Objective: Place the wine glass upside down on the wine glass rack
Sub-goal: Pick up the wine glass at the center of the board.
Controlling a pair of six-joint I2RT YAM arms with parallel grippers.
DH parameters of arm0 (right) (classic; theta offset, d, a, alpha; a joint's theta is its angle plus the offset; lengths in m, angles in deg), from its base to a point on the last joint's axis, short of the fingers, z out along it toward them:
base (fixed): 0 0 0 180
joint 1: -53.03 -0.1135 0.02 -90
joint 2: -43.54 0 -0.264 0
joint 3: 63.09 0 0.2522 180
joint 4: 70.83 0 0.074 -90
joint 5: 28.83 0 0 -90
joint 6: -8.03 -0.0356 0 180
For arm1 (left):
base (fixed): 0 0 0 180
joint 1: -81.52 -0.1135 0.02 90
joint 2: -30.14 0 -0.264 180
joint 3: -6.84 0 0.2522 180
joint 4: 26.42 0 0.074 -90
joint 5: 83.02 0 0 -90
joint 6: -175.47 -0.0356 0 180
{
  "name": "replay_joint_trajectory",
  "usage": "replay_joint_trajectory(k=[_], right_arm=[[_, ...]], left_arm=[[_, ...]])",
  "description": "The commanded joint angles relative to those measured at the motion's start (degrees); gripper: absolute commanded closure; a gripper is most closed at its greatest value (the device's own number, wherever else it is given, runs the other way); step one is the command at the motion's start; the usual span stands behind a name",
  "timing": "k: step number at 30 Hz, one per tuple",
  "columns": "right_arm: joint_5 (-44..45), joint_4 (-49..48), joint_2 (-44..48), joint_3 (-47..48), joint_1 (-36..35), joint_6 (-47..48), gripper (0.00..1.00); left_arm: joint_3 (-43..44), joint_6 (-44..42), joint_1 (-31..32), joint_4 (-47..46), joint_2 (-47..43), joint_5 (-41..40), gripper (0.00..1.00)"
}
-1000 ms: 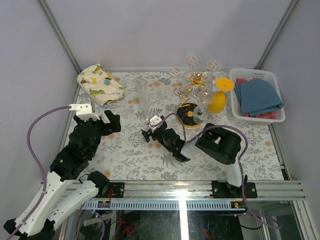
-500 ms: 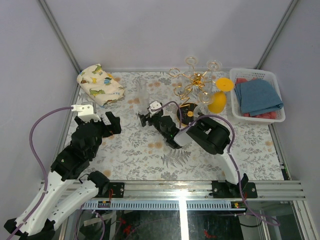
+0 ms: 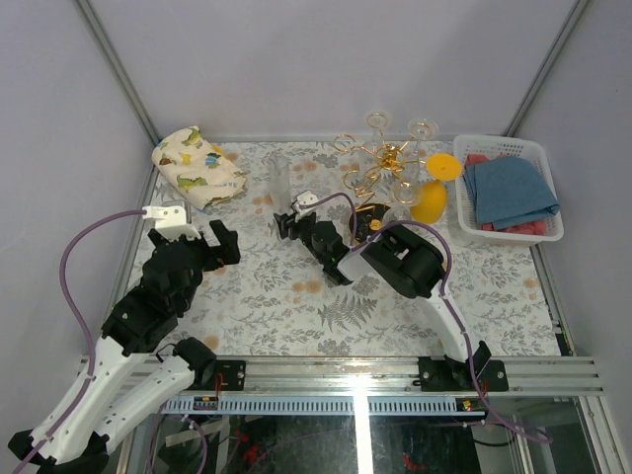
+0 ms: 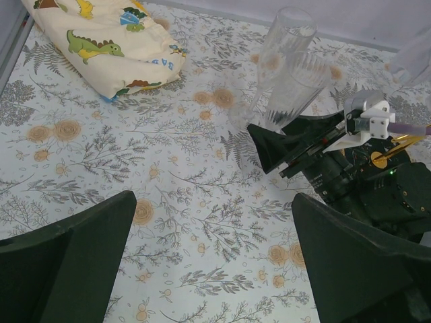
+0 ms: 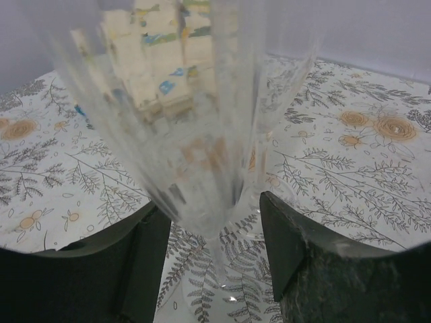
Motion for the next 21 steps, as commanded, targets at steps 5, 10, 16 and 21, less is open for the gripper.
replay_joint_trajectory(k=[5, 10, 16, 21], right_arm=[[-1.53, -0.4, -0.08, 3.53, 0.83, -2.38, 0.54], [-1.6, -0.01, -0.09, 3.73, 0.8, -2.38, 0.68], [-1.54, 0.07, 0.25, 3.47, 0.81, -2.0, 0.82], [-1.48, -0.76, 0.72, 2.43, 0.8, -0.98, 0.91]], left_arm=[[-0.7, -0.22, -0.01, -1.3, 0.22, -0.74, 0.01], [-0.7, -0.31, 0.01, -1.31, 0.44, -0.82, 0.0], [-0.83, -0.31, 0.01, -1.39, 0.42, -0.91, 0.0], [-0.75, -0.36, 0.01, -1.39, 0.43, -0.96, 0.01]])
